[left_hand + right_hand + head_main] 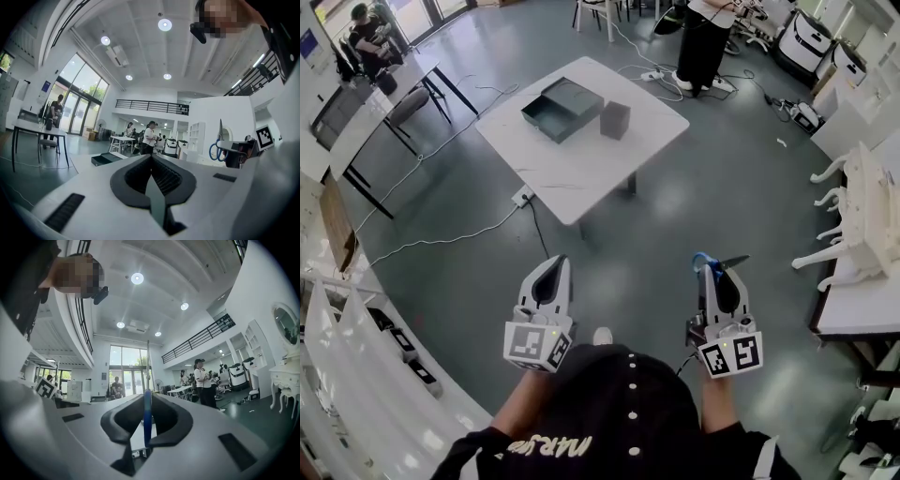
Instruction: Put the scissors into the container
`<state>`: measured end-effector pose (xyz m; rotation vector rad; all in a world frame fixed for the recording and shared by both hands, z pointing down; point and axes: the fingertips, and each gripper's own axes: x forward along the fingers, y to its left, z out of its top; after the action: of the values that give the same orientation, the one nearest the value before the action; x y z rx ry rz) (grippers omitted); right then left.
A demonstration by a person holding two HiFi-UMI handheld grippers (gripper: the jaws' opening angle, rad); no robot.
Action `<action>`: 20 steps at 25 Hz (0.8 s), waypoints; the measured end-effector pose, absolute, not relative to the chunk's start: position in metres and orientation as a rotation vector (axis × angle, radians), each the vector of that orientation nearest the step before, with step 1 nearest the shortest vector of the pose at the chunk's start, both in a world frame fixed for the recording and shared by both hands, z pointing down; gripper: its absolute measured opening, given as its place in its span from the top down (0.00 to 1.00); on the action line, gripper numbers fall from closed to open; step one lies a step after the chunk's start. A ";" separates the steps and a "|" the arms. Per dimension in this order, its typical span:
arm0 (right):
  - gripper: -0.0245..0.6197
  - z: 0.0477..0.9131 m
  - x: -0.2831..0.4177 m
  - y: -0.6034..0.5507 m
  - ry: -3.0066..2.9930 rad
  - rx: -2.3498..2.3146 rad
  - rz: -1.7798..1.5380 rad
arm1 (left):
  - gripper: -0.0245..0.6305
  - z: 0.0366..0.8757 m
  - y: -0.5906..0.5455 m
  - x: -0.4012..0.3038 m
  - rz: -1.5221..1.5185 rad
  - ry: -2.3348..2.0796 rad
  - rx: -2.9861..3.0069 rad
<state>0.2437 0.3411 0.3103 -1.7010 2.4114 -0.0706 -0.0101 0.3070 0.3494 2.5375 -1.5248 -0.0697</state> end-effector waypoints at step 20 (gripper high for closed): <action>0.87 0.332 0.286 0.223 2.403 -1.680 -0.124 | 0.92 0.373 0.193 0.032 0.012 -1.533 2.491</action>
<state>0.2865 0.2229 0.3319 -1.6799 2.4031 -0.1237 0.0318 0.1932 0.3726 2.4910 -1.5326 0.0116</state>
